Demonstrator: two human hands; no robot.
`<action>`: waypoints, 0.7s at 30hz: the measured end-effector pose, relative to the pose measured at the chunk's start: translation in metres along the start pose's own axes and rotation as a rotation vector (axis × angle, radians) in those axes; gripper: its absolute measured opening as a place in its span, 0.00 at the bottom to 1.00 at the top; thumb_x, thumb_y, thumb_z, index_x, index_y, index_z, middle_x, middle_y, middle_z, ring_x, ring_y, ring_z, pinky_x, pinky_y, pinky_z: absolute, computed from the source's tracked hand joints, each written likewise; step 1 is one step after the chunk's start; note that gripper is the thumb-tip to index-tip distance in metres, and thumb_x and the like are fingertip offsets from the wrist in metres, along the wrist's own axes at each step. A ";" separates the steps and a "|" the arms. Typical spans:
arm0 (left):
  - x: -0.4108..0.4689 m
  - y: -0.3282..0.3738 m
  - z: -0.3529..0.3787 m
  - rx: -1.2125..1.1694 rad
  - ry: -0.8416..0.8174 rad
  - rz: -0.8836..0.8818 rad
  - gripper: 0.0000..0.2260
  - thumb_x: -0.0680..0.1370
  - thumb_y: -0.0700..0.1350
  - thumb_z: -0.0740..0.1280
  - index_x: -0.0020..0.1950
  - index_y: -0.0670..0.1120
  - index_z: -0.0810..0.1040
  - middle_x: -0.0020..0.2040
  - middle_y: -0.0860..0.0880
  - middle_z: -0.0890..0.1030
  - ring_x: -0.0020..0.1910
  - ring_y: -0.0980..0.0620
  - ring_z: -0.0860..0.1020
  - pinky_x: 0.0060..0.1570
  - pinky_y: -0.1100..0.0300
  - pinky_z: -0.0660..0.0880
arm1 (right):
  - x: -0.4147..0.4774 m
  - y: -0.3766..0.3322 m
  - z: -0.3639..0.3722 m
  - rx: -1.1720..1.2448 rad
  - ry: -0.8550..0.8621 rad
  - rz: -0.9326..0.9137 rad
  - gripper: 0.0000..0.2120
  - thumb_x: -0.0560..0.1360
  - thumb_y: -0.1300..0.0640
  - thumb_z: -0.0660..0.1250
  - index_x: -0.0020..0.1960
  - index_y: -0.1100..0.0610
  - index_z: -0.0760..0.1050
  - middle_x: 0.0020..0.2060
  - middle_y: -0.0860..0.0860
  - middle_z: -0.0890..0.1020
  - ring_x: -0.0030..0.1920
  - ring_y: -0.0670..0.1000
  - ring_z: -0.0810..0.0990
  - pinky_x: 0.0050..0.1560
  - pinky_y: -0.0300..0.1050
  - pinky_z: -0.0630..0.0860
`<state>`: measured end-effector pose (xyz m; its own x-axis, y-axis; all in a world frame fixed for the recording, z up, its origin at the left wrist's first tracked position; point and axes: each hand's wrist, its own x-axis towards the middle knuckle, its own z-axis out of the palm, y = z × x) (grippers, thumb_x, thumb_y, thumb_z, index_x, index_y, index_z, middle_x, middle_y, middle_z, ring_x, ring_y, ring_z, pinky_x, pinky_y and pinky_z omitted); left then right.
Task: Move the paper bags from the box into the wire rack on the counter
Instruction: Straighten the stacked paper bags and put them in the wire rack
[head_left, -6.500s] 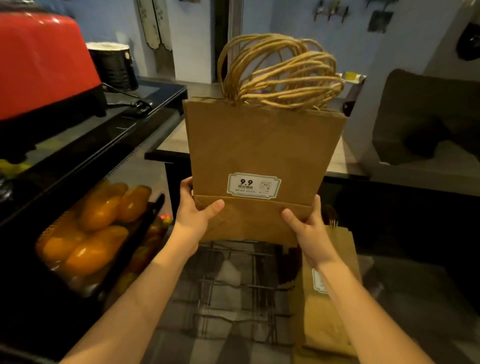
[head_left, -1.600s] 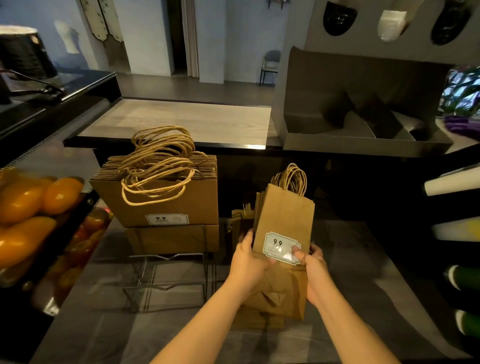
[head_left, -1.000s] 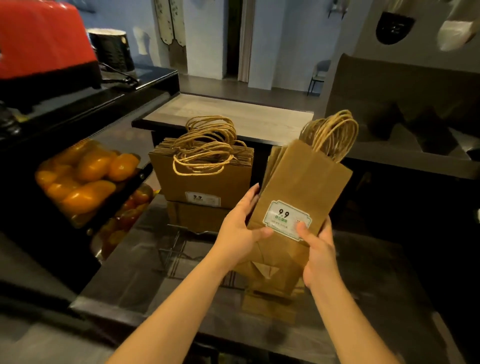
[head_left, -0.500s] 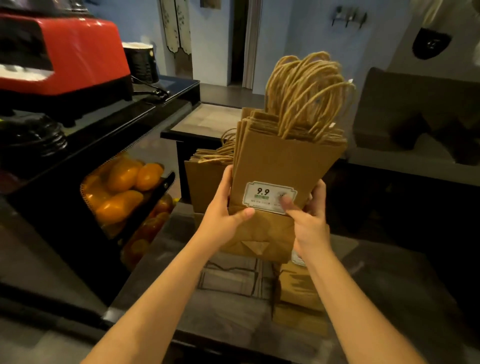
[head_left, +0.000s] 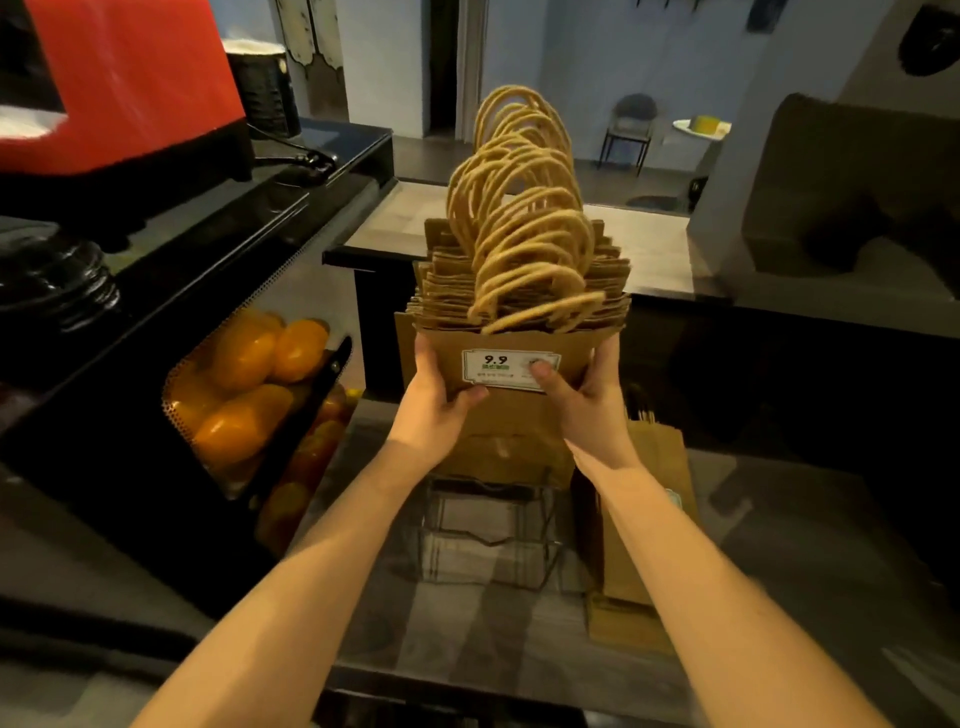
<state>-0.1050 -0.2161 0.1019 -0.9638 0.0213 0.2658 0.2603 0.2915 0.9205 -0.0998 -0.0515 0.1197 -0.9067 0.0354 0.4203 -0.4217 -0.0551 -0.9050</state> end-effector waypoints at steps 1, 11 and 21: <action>0.001 0.000 0.000 0.005 -0.002 0.011 0.35 0.77 0.38 0.67 0.76 0.44 0.47 0.57 0.62 0.69 0.61 0.62 0.68 0.53 0.76 0.67 | 0.001 0.001 0.000 0.000 0.014 -0.003 0.24 0.75 0.70 0.66 0.62 0.47 0.64 0.55 0.48 0.77 0.57 0.46 0.80 0.53 0.46 0.79; -0.011 -0.022 0.001 0.020 0.033 0.059 0.28 0.74 0.34 0.70 0.66 0.52 0.60 0.54 0.64 0.71 0.52 0.73 0.73 0.51 0.78 0.69 | -0.020 0.014 -0.002 -0.063 0.031 -0.046 0.25 0.74 0.75 0.65 0.61 0.52 0.64 0.52 0.42 0.80 0.54 0.39 0.80 0.50 0.34 0.77; -0.013 -0.031 0.007 0.061 0.108 0.028 0.26 0.74 0.34 0.70 0.67 0.43 0.63 0.53 0.64 0.72 0.53 0.66 0.75 0.53 0.75 0.70 | -0.020 0.024 -0.003 -0.098 0.030 -0.004 0.24 0.74 0.72 0.67 0.60 0.50 0.65 0.53 0.42 0.78 0.54 0.35 0.78 0.52 0.32 0.74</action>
<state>-0.1009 -0.2188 0.0676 -0.9436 -0.0716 0.3232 0.2796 0.3501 0.8940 -0.0920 -0.0505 0.0895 -0.9036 0.0654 0.4234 -0.4213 0.0429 -0.9059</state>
